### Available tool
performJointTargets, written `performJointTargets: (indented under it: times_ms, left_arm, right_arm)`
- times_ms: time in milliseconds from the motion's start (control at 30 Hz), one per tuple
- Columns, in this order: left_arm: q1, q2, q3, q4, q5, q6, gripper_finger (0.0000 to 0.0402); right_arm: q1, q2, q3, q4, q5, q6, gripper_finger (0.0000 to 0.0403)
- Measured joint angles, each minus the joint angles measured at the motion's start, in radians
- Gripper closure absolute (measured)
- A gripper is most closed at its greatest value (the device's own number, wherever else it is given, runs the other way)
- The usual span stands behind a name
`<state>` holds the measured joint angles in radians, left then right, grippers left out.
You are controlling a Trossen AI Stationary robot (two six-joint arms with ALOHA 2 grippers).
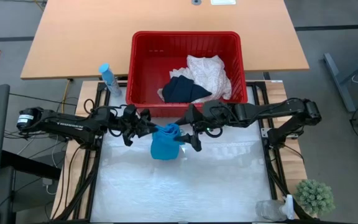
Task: Fold laundry
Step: Fold the blue shorts
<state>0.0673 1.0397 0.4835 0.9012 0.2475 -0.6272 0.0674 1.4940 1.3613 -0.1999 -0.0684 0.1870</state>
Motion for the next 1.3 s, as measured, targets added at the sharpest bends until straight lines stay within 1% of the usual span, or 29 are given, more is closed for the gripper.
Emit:
performJointTargets:
  times_ms: [67,133,233,300,400,533,567,700,867,1000,1133,1300]
  left_arm:
    - [0.0,0.0,0.0,0.0,-0.001,0.003,0.0386]
    - [0.0,0.0,0.0,0.0,-0.002,0.003,0.0386]
    - [0.0,0.0,0.0,-0.001,-0.005,0.005,0.0386]
    - [0.0,0.0,0.0,-0.003,-0.021,0.019,0.0386]
    - [0.0,0.0,0.0,-0.03,-0.041,0.04,0.0386]
    - [0.0,0.0,0.0,-0.103,-0.079,0.092,0.0386]
    - [0.001,0.0,0.0,-0.118,-0.09,0.113,0.0386]
    - [0.018,0.0,0.0,-0.165,-0.133,0.218,0.0386]
    - [0.035,0.0,0.0,-0.211,-0.215,0.465,0.0386]
    - [0.045,0.0,0.001,-0.212,-0.261,0.612,0.0386]
    - [0.047,0.005,0.001,-0.225,-0.256,0.695,0.0386]
    - [0.006,0.029,0.002,-0.329,-0.225,0.705,0.0386]
  right_arm:
    - [0.0,0.0,0.0,-0.02,0.036,0.023,0.0073]
    - [0.0,0.0,0.0,-0.036,0.067,0.031,0.0088]
    - [-0.002,0.0,0.0,-0.051,0.076,0.026,0.0125]
    - [-0.005,0.0,0.0,-0.053,0.077,0.026,0.0157]
    - [-0.005,0.0,0.0,-0.057,0.089,0.038,0.0228]
    - [-0.008,0.0,0.0,-0.065,0.125,0.028,0.0354]
    - [-0.012,0.0,0.0,-0.066,0.125,0.024,0.0362]
    - [-0.038,0.0,0.0,-0.085,0.168,0.04,0.0361]
    - [-0.066,0.001,0.0,-0.092,0.246,0.023,0.0361]
    - [-0.084,0.001,0.0,-0.092,0.252,-0.011,0.0361]
    - [-0.08,0.001,0.0,-0.114,0.286,-0.046,0.0361]
    - [-0.044,0.033,-0.001,-0.143,0.307,-0.064,0.0361]
